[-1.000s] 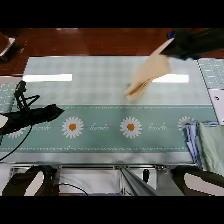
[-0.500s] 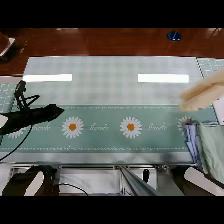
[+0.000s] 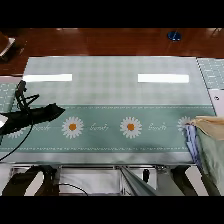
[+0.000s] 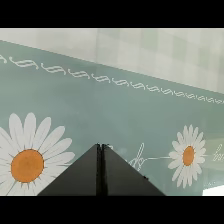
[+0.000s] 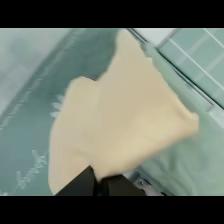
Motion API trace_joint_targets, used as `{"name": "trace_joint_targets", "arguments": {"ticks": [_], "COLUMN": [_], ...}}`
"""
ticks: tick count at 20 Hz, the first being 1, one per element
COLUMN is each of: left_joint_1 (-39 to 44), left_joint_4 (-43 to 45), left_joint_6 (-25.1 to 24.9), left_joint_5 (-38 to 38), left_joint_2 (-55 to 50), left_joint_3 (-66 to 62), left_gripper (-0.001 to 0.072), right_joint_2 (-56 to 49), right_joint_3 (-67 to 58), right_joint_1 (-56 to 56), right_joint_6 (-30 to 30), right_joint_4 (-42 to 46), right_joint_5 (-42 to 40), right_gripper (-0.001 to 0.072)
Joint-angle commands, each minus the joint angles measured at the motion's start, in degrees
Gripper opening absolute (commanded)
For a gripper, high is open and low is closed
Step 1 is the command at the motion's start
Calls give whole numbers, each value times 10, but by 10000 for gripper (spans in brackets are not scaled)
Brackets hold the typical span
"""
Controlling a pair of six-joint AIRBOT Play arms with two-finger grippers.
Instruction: Fold the shirts.
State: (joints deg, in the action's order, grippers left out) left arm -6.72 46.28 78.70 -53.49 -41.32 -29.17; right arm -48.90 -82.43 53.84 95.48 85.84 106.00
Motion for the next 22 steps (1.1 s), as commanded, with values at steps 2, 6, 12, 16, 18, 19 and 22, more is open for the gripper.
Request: {"name": "trace_joint_targets", "arguments": {"ticks": [2,6,12,16,18,19,22], "left_joint_1": [0,0,0,0,4,13,83], "left_joint_4": [-1,-1,-5,-5,-5,-5,4], "left_joint_6": [0,0,-37,-46,-46,-45,-45], "left_joint_5": [8,24,71,57,26,6,-4], "left_joint_2": [0,-8,-34,-93,-138,-163,-206], "left_joint_3": [0,0,-29,-201,-324,-386,-478], "left_gripper": [25,25,25,25,24,24,24], "right_joint_2": [99,111,52,-47,-81,-97,-146], "right_joint_3": [177,249,195,55,5,-12,-17], "right_joint_1": [63,64,64,42,-45,-118,-378], "right_joint_6": [-18,-2,0,-23,-35,-52,-76], "right_joint_4": [189,211,118,-198,-321,-335,-265], "right_joint_5": [2,1,-67,-152,-248,-284,-353], "right_gripper": [19,418,404,19,19,19,19]}}
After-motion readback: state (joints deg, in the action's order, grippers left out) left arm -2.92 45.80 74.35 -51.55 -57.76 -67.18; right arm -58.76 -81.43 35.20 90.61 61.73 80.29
